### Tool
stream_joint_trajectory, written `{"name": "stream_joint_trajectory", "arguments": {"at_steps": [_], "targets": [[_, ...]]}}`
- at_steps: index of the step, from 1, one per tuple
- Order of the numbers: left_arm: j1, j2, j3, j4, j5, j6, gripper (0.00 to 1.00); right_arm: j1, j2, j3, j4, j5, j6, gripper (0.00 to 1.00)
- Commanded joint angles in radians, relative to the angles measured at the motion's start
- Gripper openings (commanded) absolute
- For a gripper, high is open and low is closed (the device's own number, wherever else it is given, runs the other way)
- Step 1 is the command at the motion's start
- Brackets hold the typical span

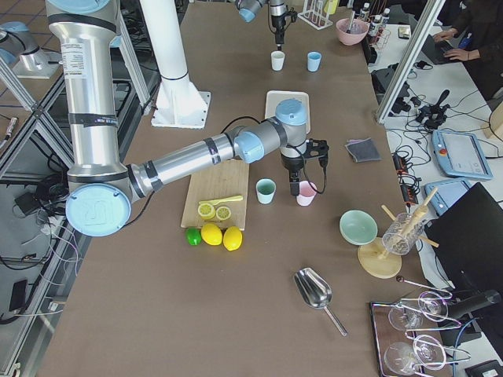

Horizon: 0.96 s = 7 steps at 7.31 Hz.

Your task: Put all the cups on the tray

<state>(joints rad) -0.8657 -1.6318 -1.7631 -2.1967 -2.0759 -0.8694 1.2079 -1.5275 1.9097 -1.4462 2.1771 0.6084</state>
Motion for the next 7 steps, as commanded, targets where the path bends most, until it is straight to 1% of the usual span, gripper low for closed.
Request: {"name": "stream_joint_trajectory", "arguments": {"at_steps": [1, 2, 3, 5, 6, 7], "targets": [[0.027, -0.01, 0.033, -0.001, 0.033, 0.001, 0.68, -0.001, 0.0, 0.0, 0.0, 0.0, -0.001, 1.0], [0.036, -0.01, 0.031, 0.0, 0.033, 0.006, 0.24, -0.001, -0.002, 0.0, 0.0, -0.009, -0.002, 1.0], [0.046, -0.011, 0.025, 0.0, 0.033, 0.007, 0.0, -0.001, -0.005, 0.0, 0.0, -0.01, -0.002, 1.0], [0.053, -0.026, 0.014, 0.0, 0.031, 0.009, 0.0, -0.001, -0.005, 0.0, 0.001, -0.01, -0.004, 1.0], [0.054, -0.043, -0.016, 0.017, 0.022, 0.009, 0.0, -0.001, -0.005, 0.002, 0.001, -0.01, -0.004, 1.0], [0.054, -0.104, -0.022, 0.078, 0.02, 0.006, 0.0, -0.001, -0.005, 0.002, 0.0, -0.01, -0.002, 1.0]]}}
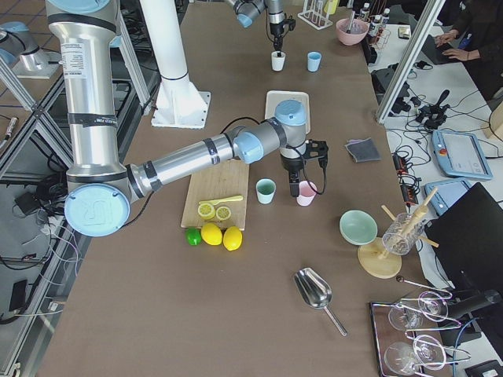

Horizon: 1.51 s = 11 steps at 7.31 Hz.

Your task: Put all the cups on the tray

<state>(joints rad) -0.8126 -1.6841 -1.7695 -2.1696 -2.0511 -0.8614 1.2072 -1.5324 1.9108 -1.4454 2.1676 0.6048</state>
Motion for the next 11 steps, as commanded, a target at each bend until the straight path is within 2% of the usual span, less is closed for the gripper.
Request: {"name": "stream_joint_trajectory", "arguments": {"at_steps": [1, 3, 4, 5, 6, 8, 10, 11], "targets": [[0.001, -0.16, -0.016, 0.167, -0.004, -0.013, 0.0, 0.0, 0.0, -0.002, -0.001, 0.0, 0.001, 1.0], [0.051, -0.314, -0.001, 0.313, 0.008, -0.062, 0.0, -0.002, 0.001, -0.009, -0.001, 0.0, 0.001, 1.0], [0.081, -0.362, 0.024, 0.327, 0.009, -0.095, 0.0, -0.003, 0.001, -0.01, -0.001, 0.0, 0.0, 1.0], [0.111, -0.403, 0.054, 0.327, 0.052, -0.123, 0.0, -0.003, 0.001, -0.01, -0.001, 0.0, 0.0, 1.0], [0.16, -0.425, 0.07, 0.327, 0.109, -0.14, 0.0, -0.003, 0.001, -0.01, -0.001, 0.0, 0.0, 1.0], [0.19, -0.439, 0.078, 0.327, 0.118, -0.174, 0.0, -0.003, 0.001, -0.01, -0.001, 0.0, 0.0, 1.0], [0.225, -0.457, 0.096, 0.327, 0.184, -0.183, 0.0, -0.008, 0.001, -0.012, 0.0, 0.0, -0.003, 1.0], [0.225, -0.465, 0.102, 0.327, 0.184, -0.191, 0.0, -0.008, 0.003, -0.012, 0.0, 0.0, -0.003, 1.0]]}}
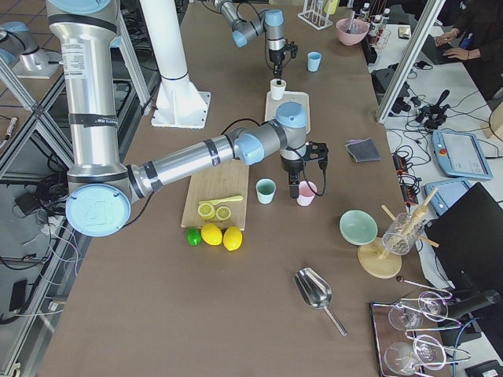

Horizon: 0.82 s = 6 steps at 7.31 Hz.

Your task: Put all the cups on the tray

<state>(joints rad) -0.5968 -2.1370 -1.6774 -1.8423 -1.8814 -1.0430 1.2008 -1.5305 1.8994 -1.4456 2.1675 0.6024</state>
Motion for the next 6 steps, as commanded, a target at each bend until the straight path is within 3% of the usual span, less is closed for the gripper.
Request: {"name": "stream_joint_trajectory", "arguments": {"at_steps": [1, 2, 3, 4, 5, 6], "targets": [[0.009, -0.011, 0.013, 0.0, 0.018, -0.006, 0.56, -0.001, 0.003, 0.0, 0.001, 0.0, -0.003, 1.0], [0.008, -0.003, 0.013, -0.001, 0.071, 0.0, 0.98, -0.001, 0.003, 0.0, 0.001, 0.0, -0.006, 1.0], [0.002, -0.001, 0.002, 0.0, 0.079, 0.009, 0.98, -0.004, 0.004, -0.002, 0.001, -0.002, -0.006, 1.0], [-0.067, 0.002, -0.036, 0.05, 0.0, 0.068, 0.99, -0.015, 0.016, -0.014, -0.001, -0.015, -0.006, 1.0], [-0.165, 0.034, -0.124, 0.166, -0.098, 0.181, 0.99, -0.02, 0.054, -0.066, 0.001, -0.021, -0.004, 0.99], [-0.257, 0.131, -0.225, 0.228, -0.155, 0.333, 0.99, -0.03, 0.1, -0.119, 0.001, -0.021, -0.003, 0.97]]}}
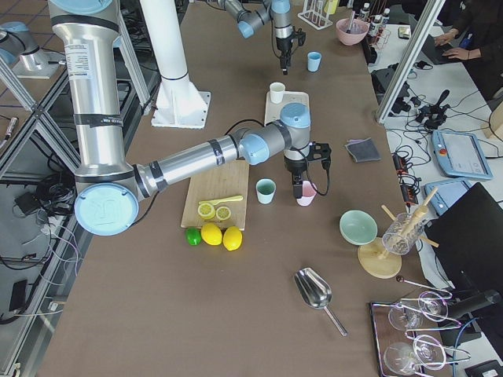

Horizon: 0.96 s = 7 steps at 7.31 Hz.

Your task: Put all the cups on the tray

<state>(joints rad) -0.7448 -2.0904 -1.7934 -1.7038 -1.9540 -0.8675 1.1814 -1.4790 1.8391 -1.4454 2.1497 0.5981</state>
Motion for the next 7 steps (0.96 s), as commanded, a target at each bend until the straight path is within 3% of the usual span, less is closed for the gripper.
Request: {"name": "stream_joint_trajectory", "arguments": {"at_steps": [1, 2, 3, 4, 6, 7], "targets": [[-0.219, 0.172, -0.135, 0.096, -0.159, 0.314, 0.99, -0.031, 0.081, -0.101, 0.0, -0.005, 0.003, 0.95], [-0.305, 0.232, -0.133, 0.093, -0.195, 0.461, 0.99, -0.055, 0.097, -0.163, 0.07, -0.008, 0.008, 0.91], [-0.344, 0.265, -0.13, 0.09, -0.203, 0.526, 0.99, -0.063, 0.097, -0.267, 0.22, -0.008, 0.012, 0.89], [-0.343, 0.265, -0.129, 0.089, -0.203, 0.527, 0.99, -0.066, 0.097, -0.323, 0.287, -0.007, 0.012, 0.86], [-0.343, 0.268, -0.13, 0.085, -0.203, 0.527, 0.99, -0.08, 0.098, -0.328, 0.287, -0.007, 0.015, 0.71], [-0.343, 0.268, -0.129, 0.085, -0.203, 0.525, 0.99, -0.088, 0.101, -0.327, 0.289, -0.007, 0.037, 0.68]]}}
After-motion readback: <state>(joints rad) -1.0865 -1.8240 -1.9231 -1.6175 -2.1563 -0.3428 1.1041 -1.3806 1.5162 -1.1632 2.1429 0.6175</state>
